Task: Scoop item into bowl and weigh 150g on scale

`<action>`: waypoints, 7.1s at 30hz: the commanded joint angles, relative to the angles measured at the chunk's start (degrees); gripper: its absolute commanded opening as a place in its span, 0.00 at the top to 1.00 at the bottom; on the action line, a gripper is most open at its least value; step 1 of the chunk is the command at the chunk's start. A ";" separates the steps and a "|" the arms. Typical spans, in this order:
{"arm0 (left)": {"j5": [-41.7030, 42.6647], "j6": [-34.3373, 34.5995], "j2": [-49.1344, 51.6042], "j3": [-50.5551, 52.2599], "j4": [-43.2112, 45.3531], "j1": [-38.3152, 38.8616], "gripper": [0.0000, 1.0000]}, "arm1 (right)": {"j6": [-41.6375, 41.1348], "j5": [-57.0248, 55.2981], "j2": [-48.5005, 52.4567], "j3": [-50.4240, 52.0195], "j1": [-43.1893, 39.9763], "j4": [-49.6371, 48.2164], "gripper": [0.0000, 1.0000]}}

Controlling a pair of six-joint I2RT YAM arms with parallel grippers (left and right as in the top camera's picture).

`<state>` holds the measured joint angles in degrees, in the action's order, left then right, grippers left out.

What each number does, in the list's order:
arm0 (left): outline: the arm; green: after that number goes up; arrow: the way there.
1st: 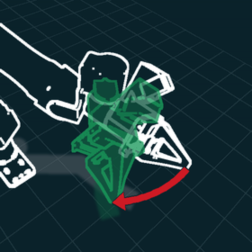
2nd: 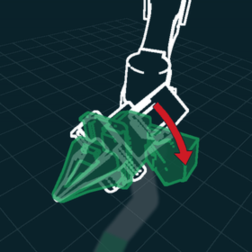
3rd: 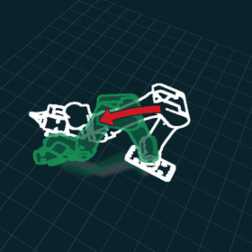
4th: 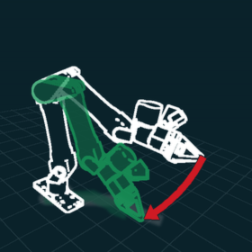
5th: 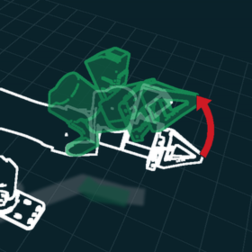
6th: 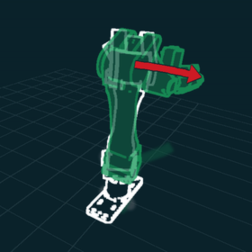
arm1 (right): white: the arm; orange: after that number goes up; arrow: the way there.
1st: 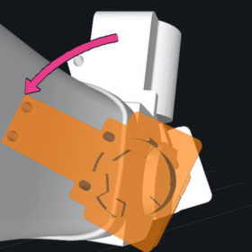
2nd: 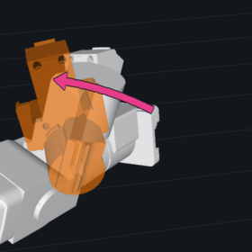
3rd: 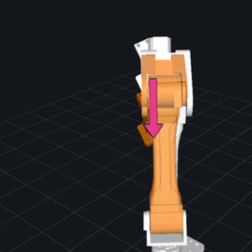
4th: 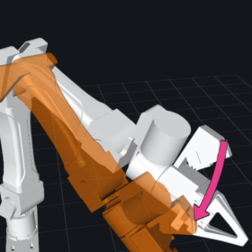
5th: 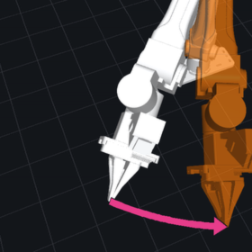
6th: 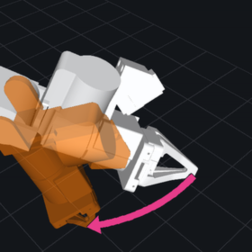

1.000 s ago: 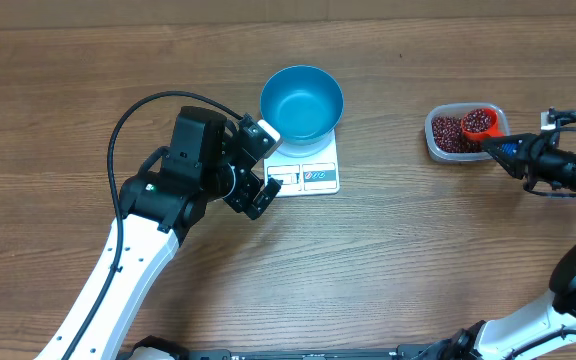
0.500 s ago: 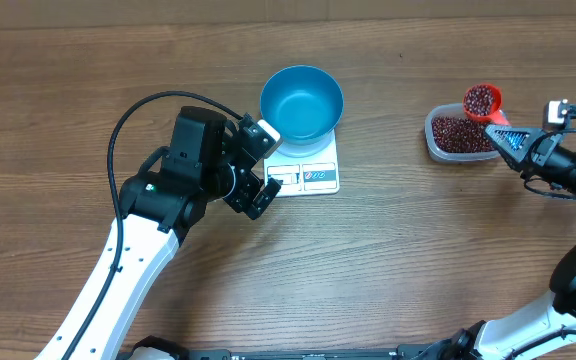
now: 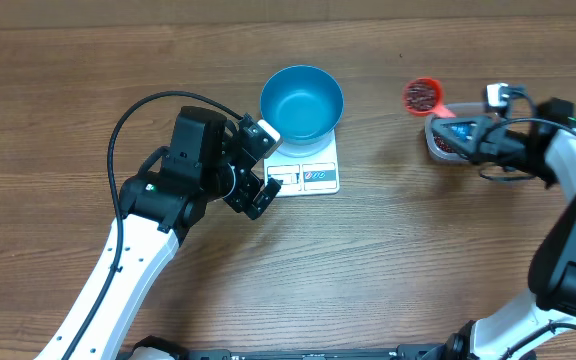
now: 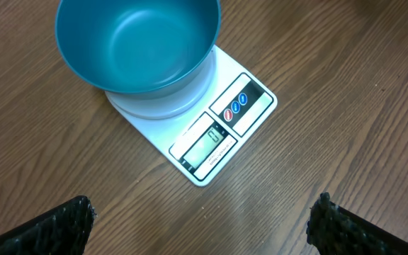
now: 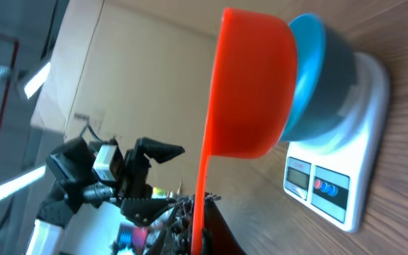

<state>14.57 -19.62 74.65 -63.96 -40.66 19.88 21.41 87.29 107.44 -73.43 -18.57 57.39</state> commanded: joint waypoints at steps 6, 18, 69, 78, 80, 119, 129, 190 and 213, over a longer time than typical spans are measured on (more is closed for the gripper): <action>0.28 0.55 0.26 0.22 0.20 0.39 0.00 | -31.95 -5.68 0.07 0.20 12.00 -24.24 0.96; 0.28 0.55 0.26 0.22 0.22 0.39 0.01 | -58.47 -26.16 0.07 0.20 26.21 -52.17 0.96; 0.28 0.55 0.26 0.22 0.20 0.39 0.01 | -12.57 -100.94 0.04 -16.70 49.64 -20.48 0.96; 0.28 0.55 0.26 0.22 0.20 0.39 0.01 | -14.12 -98.86 -0.85 -16.70 49.57 -20.65 0.96; 0.28 0.55 0.26 0.22 0.20 0.39 0.00 | -14.10 -98.79 -1.60 -16.70 49.57 -20.81 0.96; 0.28 0.55 0.26 0.22 0.20 0.39 0.00 | -3.21 -92.28 -12.20 -16.55 16.02 6.58 0.96; 0.28 0.55 0.26 0.22 0.20 0.39 0.00 | -1.60 -92.32 -3.17 -16.55 15.17 7.91 0.96; 0.28 0.52 0.26 0.22 0.20 0.39 0.01 | 1.79 -67.56 6.12 -16.52 4.57 8.24 0.96; 0.28 0.55 0.26 0.22 0.20 0.39 0.01 | -2.12 -54.82 10.84 -16.55 -1.03 10.05 0.96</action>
<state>14.57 -19.62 74.70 -63.88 -40.66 19.88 19.73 30.46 115.74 -89.32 -19.84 67.75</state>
